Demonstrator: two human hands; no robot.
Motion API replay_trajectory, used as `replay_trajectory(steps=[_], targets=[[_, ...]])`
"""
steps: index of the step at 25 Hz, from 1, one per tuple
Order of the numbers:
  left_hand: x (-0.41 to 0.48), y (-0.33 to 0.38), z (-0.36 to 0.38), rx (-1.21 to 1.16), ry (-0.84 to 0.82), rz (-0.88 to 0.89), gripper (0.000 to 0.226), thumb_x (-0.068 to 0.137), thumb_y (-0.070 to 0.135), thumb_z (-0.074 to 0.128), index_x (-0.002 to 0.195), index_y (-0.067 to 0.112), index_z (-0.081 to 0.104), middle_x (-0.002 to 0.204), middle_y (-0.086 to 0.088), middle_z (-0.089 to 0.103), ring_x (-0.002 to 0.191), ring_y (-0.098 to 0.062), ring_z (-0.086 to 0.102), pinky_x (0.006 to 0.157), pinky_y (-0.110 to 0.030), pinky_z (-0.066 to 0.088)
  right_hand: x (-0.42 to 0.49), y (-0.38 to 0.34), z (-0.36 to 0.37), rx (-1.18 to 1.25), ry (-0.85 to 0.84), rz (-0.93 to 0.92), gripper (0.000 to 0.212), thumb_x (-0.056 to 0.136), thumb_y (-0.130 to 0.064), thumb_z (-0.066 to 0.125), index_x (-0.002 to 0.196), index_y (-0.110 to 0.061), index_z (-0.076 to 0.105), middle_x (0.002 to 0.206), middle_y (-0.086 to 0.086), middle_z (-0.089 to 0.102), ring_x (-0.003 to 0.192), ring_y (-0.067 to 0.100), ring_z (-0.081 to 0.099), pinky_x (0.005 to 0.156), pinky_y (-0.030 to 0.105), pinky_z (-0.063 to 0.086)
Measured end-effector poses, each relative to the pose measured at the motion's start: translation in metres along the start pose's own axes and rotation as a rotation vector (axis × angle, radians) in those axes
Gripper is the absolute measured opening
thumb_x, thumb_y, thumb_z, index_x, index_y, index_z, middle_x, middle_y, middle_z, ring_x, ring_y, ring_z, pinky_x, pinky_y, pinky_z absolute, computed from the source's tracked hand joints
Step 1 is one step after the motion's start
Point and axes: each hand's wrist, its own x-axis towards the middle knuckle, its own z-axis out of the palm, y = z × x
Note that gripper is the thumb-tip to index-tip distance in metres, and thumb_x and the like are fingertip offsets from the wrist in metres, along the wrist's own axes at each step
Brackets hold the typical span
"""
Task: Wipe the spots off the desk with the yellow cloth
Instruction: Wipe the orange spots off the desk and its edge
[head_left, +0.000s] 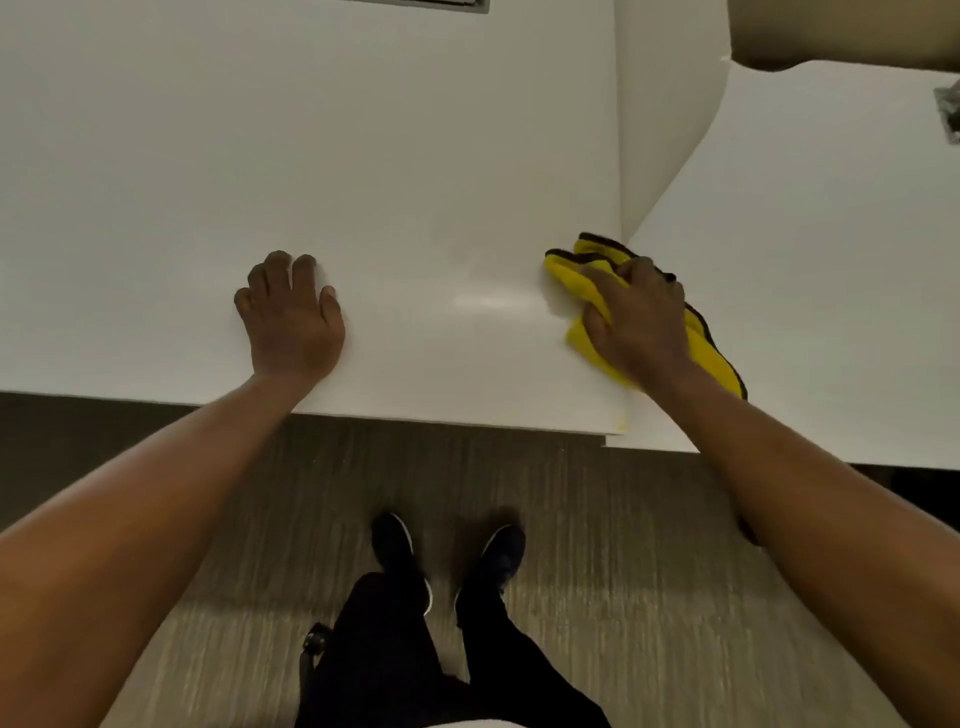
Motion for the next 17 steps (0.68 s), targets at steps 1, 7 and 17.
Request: replay_trajectory(steps=[1,7,17], targets=[[-0.001,0.0,0.0,-0.002,0.002,-0.001,0.041,0.096,0.026,0.043,0.132,0.005,0.046,0.139,-0.022,0.046,0.122,-0.042,0.044,0.096,-0.051,0.036,0.006,-0.004,0.002,-0.002,0.015,0.124,0.051,0.091,-0.035,0.053,0.141,-0.029,0.051,0.118,0.018,0.054,0.105,0.039,0.055,0.088,0.046,0.039],[-0.001,-0.003,0.003,-0.027,0.024,0.025,0.044,0.095,0.028,0.039,0.131,0.004,0.046,0.137,-0.024,0.045,0.122,-0.043,0.044,0.096,-0.054,0.036,-0.062,-0.103,0.017,-0.013,0.026,0.124,0.052,0.086,-0.04,0.052,0.136,-0.025,0.055,0.119,0.016,0.058,0.099,0.036,0.057,0.083,0.044,0.038],[0.001,-0.008,0.014,-0.049,0.091,0.046,0.046,0.093,0.03,0.037,0.129,0.003,0.047,0.134,-0.026,0.046,0.12,-0.043,0.045,0.095,-0.054,0.035,0.036,-0.023,0.012,-0.044,0.085,0.327,0.041,0.094,-0.031,0.046,0.132,-0.021,0.058,0.115,0.018,0.055,0.099,0.038,0.056,0.083,0.042,0.039]])
